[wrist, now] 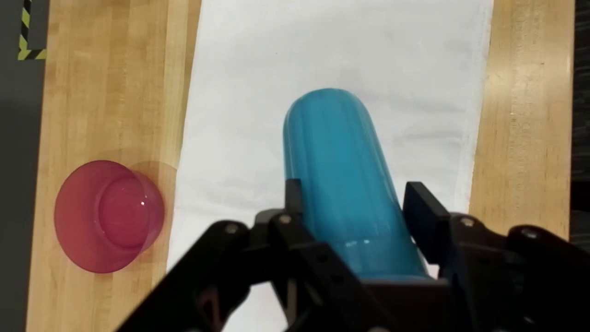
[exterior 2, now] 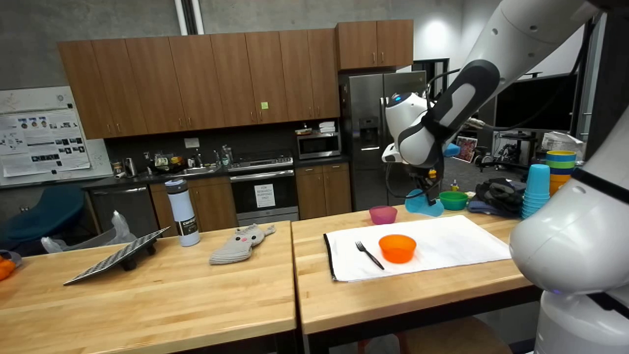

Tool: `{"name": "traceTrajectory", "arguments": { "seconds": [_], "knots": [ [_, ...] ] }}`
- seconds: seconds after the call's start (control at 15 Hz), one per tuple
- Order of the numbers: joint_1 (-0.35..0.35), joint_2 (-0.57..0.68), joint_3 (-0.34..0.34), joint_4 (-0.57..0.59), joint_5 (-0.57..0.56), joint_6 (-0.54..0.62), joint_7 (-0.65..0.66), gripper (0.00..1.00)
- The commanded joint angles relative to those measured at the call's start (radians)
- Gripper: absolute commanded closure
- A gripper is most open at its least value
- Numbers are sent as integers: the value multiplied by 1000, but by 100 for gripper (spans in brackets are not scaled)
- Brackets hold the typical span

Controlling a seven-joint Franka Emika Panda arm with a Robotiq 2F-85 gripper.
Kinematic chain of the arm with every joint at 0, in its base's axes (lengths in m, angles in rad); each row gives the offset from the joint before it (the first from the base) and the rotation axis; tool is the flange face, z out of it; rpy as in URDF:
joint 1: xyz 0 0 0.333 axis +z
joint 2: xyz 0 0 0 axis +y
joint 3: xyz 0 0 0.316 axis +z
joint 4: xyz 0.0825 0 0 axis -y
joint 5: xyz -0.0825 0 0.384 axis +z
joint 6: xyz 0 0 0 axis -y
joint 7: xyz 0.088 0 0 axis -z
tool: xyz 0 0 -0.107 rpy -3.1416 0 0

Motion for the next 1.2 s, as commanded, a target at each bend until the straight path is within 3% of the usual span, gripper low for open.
{"name": "traceTrajectory", "arguments": {
  "seconds": [0.0,0.6,1.13],
  "knots": [
    [22,9,9,26,-42,-36,11,69],
    [49,11,21,40,-76,-62,17,69],
    [58,54,31,80,-177,-188,76,69]
  ]
}}
